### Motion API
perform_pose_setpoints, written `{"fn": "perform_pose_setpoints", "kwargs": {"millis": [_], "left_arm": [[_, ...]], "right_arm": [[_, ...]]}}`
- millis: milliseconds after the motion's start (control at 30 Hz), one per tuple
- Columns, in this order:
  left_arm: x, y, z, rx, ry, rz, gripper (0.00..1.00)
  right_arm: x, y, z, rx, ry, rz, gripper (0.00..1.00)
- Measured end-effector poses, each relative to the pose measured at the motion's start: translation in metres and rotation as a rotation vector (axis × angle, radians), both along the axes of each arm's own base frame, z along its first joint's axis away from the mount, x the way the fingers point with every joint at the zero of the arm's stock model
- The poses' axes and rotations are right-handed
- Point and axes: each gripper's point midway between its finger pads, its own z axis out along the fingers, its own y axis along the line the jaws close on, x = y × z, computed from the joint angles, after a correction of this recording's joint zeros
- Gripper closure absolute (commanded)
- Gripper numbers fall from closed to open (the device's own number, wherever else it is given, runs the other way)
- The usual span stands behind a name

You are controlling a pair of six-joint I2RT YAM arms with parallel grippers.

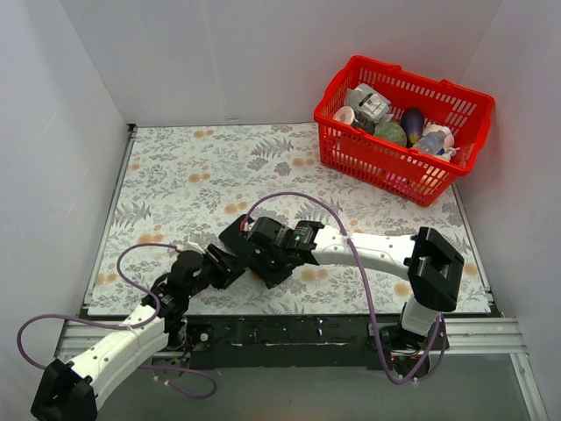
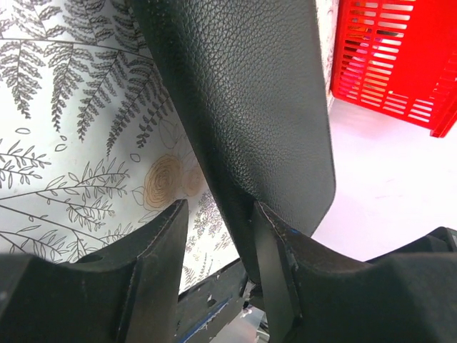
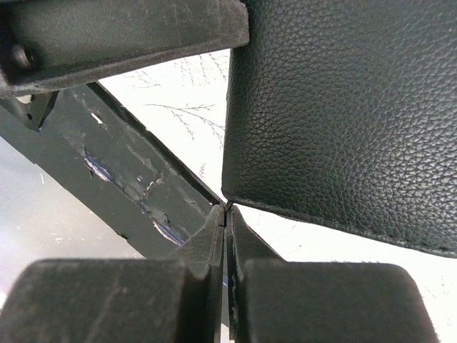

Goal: Sort the hair-cutting tools
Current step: Zip the hairdressing tool bag at the center of the board.

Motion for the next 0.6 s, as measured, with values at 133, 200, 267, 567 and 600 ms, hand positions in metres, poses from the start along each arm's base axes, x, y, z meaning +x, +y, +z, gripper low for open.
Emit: {"fn": "perform_pose_setpoints", "kwargs": {"millis": [133, 200, 267, 567, 600], "left_arm": [[0.005, 0.001, 0.008, -0.007, -0.028, 0.018, 0.56], [0.009, 0.001, 0.016, -0.013, -0.047, 0.03, 0.56], [0.013, 0.001, 0.023, -0.017, -0.064, 0.041, 0.56], [0.023, -0.005, 0.027, -0.029, -0.081, 0.046, 0.56], [0.023, -0.005, 0.026, -0.03, -0.079, 0.044, 0.56]], "right_arm": [[0.0, 0.004, 0.005, 0.017, 0.004, 0.004, 0.99], [-0.003, 0.008, 0.009, 0.034, 0.017, 0.011, 0.99], [-0.007, 0.014, 0.015, 0.059, 0.029, 0.026, 0.99], [-0.013, 0.032, 0.038, 0.131, 0.036, 0.058, 0.99], [-0.013, 0.032, 0.038, 0.129, 0.037, 0.058, 0.99]]}}
